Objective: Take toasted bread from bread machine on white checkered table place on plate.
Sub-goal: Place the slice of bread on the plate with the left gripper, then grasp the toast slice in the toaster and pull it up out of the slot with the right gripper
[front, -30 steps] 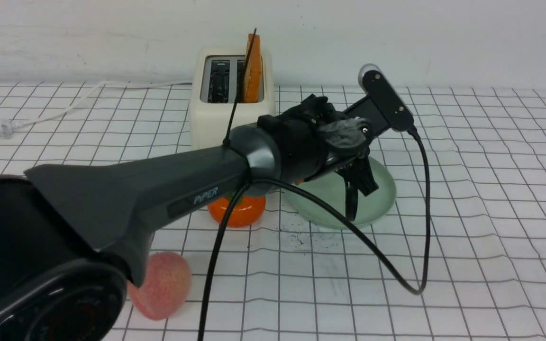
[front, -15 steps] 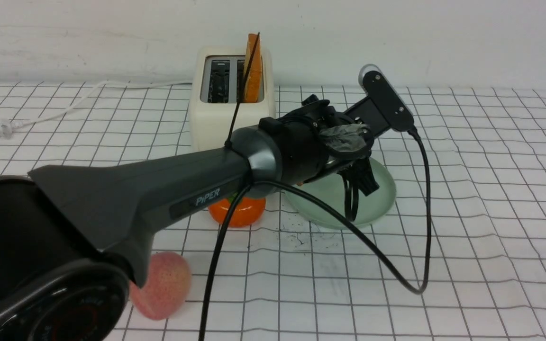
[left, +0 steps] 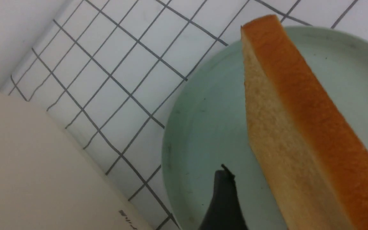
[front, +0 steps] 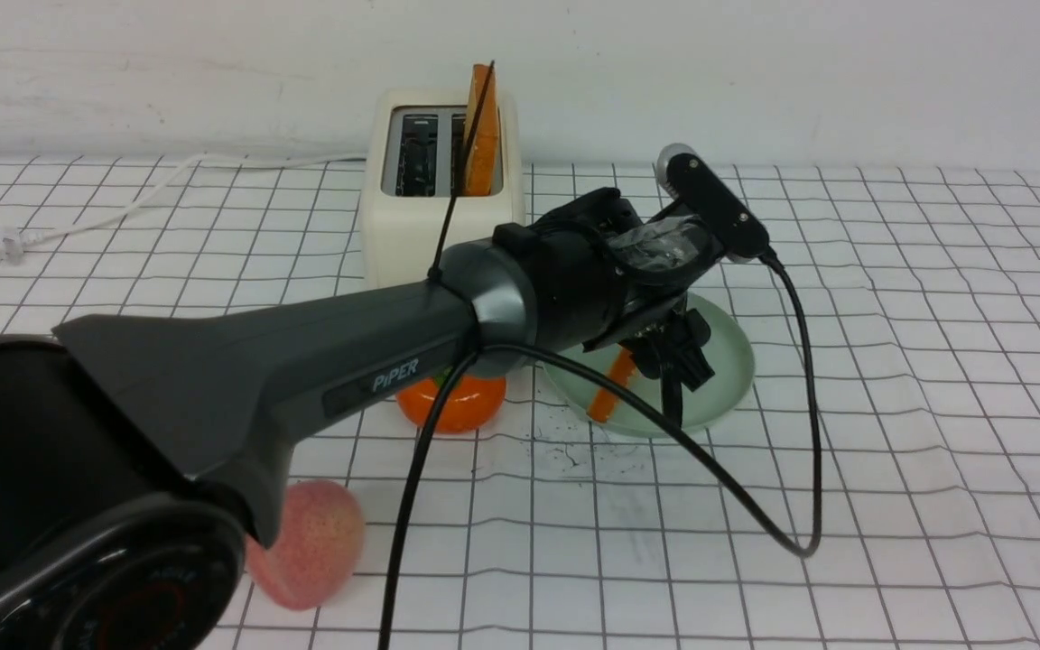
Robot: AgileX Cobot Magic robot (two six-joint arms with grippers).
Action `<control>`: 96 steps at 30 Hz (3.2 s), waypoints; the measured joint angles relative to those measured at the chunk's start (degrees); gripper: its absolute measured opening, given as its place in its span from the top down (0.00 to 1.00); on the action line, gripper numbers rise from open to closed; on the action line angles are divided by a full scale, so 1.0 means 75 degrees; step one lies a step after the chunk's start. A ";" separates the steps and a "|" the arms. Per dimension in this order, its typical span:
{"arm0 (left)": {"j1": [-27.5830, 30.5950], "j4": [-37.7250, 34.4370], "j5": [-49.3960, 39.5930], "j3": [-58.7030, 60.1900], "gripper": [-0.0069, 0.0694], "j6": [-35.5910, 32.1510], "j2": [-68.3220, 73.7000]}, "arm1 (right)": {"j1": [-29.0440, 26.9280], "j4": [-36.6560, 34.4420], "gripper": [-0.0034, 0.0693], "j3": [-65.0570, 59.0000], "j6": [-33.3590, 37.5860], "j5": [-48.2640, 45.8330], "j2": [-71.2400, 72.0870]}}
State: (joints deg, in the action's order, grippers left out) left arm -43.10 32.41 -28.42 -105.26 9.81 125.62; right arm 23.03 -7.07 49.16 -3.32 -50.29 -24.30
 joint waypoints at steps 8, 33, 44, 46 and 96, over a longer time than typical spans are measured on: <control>0.0000 0.0092 0.0324 0.0000 0.56 0.0000 0.0000 | 0.0000 0.0050 0.95 0.0000 0.0000 0.0000 0.0000; -0.0025 0.2769 0.0514 -0.0034 0.78 0.1570 0.0530 | 0.0000 0.0057 0.93 0.0000 0.0169 -0.0007 0.0000; -0.0090 0.1368 0.0208 -0.0034 0.24 0.1602 0.0509 | 0.0000 0.0090 0.93 0.0000 0.0174 -0.0107 0.0000; -0.0136 0.1289 0.0006 -0.0034 0.15 0.1608 0.0475 | 0.0000 0.0090 0.93 0.0000 0.0174 -0.0114 0.0000; -0.1143 0.1063 0.0014 0.7988 0.93 0.5782 -1.3075 | 0.0154 -0.1671 0.95 0.2451 0.1131 -0.0819 -0.5022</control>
State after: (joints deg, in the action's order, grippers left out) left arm -51.68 40.38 -28.31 -45.35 53.17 27.56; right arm 24.18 -19.61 67.54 5.16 -56.44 -61.97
